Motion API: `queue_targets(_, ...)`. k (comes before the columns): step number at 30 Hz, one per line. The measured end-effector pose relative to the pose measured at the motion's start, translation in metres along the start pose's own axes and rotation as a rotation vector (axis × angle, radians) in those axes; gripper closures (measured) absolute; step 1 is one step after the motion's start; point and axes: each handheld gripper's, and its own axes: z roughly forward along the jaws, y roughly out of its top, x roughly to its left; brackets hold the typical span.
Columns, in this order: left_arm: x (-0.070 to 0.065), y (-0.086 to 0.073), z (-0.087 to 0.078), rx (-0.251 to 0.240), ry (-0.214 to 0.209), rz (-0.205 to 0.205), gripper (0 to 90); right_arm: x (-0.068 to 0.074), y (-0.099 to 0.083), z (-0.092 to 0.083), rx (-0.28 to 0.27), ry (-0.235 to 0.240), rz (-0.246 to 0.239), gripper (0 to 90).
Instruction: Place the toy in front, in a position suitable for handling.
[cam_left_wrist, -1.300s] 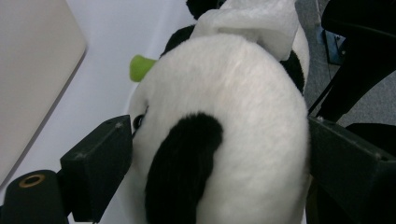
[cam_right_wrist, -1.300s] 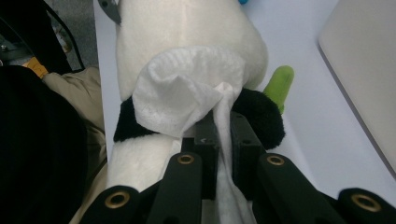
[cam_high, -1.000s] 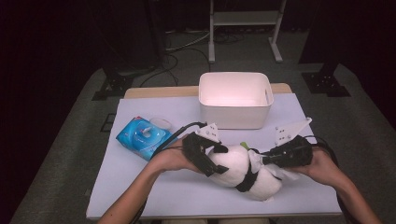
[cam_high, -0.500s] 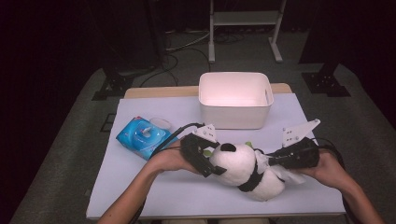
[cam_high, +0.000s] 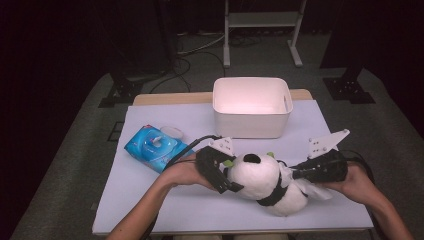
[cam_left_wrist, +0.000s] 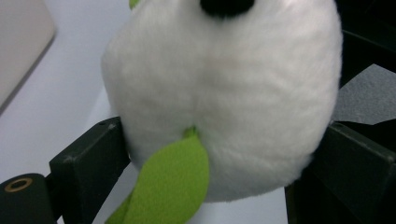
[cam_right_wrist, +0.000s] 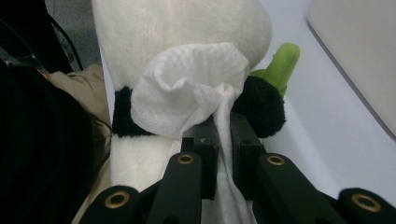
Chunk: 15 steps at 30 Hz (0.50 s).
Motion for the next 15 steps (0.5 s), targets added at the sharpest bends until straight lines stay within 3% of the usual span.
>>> queue_targets(3,0.000,-0.002,0.004,-0.005,-0.006,0.004,8.2,-0.001,-0.003,-0.001,-0.008,0.006,0.018,83.1)
queue_targets(8,-0.001,0.001,0.000,-0.039,0.003,0.005,21.4,-0.003,-0.007,-0.001,-0.039,0.013,0.034,83.2)
queue_targets(15,0.000,0.006,-0.010,-0.038,0.027,-0.016,23.8,-0.005,-0.002,-0.001,-0.094,-0.001,0.044,83.4)
